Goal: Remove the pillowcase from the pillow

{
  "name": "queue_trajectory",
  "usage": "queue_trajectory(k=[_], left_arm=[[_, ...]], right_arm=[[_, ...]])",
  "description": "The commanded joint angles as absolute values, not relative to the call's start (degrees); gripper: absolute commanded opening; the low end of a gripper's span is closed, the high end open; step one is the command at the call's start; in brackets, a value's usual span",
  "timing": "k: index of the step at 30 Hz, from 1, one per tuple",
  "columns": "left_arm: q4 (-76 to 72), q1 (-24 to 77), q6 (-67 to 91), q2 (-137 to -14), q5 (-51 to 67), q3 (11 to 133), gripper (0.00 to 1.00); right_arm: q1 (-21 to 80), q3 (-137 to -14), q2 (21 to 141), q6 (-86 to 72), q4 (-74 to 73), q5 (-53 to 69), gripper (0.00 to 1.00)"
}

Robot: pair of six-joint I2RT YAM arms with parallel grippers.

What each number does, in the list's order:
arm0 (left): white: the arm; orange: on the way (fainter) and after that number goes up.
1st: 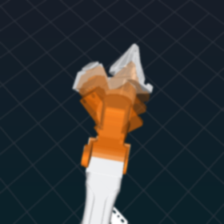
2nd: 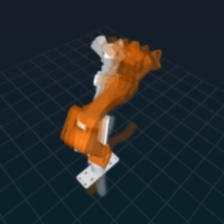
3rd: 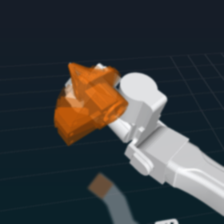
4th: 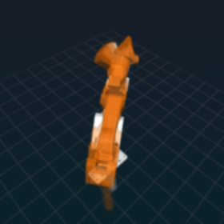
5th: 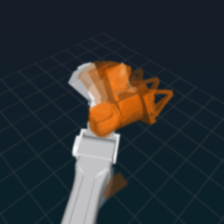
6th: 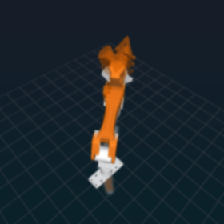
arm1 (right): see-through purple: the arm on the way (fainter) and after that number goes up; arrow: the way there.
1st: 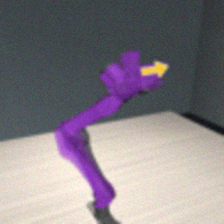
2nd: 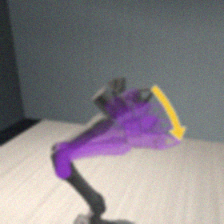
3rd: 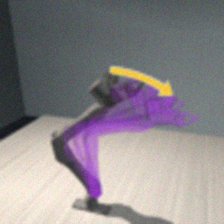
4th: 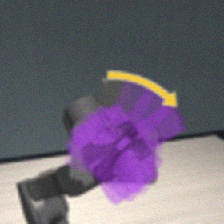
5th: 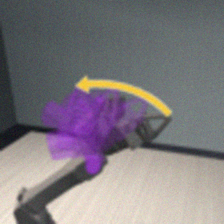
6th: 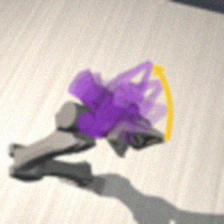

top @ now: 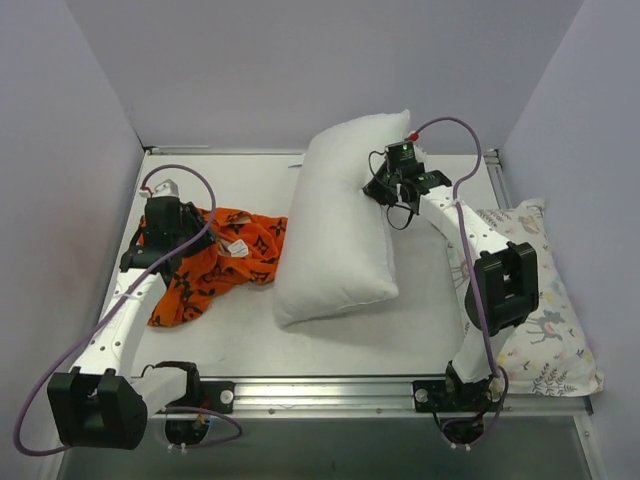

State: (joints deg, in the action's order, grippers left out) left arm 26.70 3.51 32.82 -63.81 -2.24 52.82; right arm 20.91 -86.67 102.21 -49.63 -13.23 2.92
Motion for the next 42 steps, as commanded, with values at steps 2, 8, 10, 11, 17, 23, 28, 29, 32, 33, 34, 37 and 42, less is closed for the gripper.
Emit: queue_trajectory(k=[2,8,10,11,17,23,28,29,32,33,34,37,42], left_arm=[[22.7,6.3,32.1,-58.7,-2.4,51.7,0.55],[22.7,7.9,31.3,-55.6,-0.1,51.5,0.66],[23.9,8.8,29.8,-55.1,0.0,52.7,0.70],[24.5,8.9,29.3,-54.7,0.0,53.3,0.73],[28.3,10.3,25.9,-52.0,0.0,58.4,0.82],[30.6,15.2,25.8,-45.3,-1.6,56.4,0.85],[32.5,16.8,25.9,-40.2,-1.6,53.6,0.85],[32.6,16.8,25.9,-39.5,-1.5,52.8,0.85],[33.6,17.1,25.3,-37.6,-1.2,52.0,0.85],[33.6,17.2,25.0,-37.4,-1.2,51.3,0.85],[33.7,17.2,25.0,-37.0,-1.2,50.9,0.85],[33.7,17.8,25.0,-36.1,-1.1,49.6,0.85],[33.6,18.5,25.0,-36.1,-1.8,49.0,0.85]], right_arm=[[22.5,-74.9,96.3,-49.4,-3.4,12.2,0.00],[20.9,-64.5,91.9,-45.7,-1.7,11.0,0.01],[20.6,-62.8,88.8,-44.8,-1.9,11.3,0.16],[20.7,-61.3,87.4,-44.0,-2.4,10.9,0.25],[22.2,-59.7,76.2,-38.1,-9.0,5.5,0.90],[26.0,-54.0,62.8,-35.7,-11.7,-2.0,1.00],[28.7,-48.9,52.3,-34.4,-13.8,-5.2,1.00],[28.7,-48.1,51.0,-34.1,-13.9,-5.1,1.00],[28.8,-46.4,46.6,-33.0,-15.4,-6.0,1.00],[28.8,-46.1,44.8,-32.8,-15.6,-6.9,1.00],[28.9,-45.7,44.1,-32.5,-16.0,-7.1,1.00],[28.8,-44.8,42.6,-31.5,-16.3,-6.8,1.00],[28.8,-44.1,42.4,-31.0,-16.3,-6.6,1.00]])
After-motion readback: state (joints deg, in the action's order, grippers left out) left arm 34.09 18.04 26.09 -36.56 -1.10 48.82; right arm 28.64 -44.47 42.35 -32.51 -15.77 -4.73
